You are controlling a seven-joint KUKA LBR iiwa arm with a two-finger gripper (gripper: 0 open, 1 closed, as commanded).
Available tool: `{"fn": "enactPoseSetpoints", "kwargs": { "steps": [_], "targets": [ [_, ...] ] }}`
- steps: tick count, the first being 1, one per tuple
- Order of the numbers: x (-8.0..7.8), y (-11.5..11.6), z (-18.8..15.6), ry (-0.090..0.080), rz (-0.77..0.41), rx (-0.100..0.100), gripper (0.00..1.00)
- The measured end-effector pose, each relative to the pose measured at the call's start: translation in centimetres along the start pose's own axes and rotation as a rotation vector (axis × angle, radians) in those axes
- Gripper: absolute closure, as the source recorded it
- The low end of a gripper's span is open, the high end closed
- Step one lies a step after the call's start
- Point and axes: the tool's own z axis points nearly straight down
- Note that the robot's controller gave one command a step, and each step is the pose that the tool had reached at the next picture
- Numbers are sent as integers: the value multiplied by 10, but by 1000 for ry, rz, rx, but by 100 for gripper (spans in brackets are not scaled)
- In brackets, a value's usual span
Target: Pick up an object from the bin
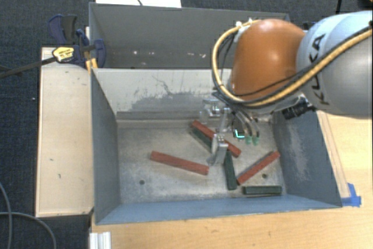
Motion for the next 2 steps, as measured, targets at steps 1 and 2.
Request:
{"fn": "enactPoseSetpoints", "kwargs": {
  "steps": [1,2],
  "targets": [
    [-2,-1,-4,-8,3,-1,0],
    [2,10,70,-12,93,-2,0]
  ]
}}
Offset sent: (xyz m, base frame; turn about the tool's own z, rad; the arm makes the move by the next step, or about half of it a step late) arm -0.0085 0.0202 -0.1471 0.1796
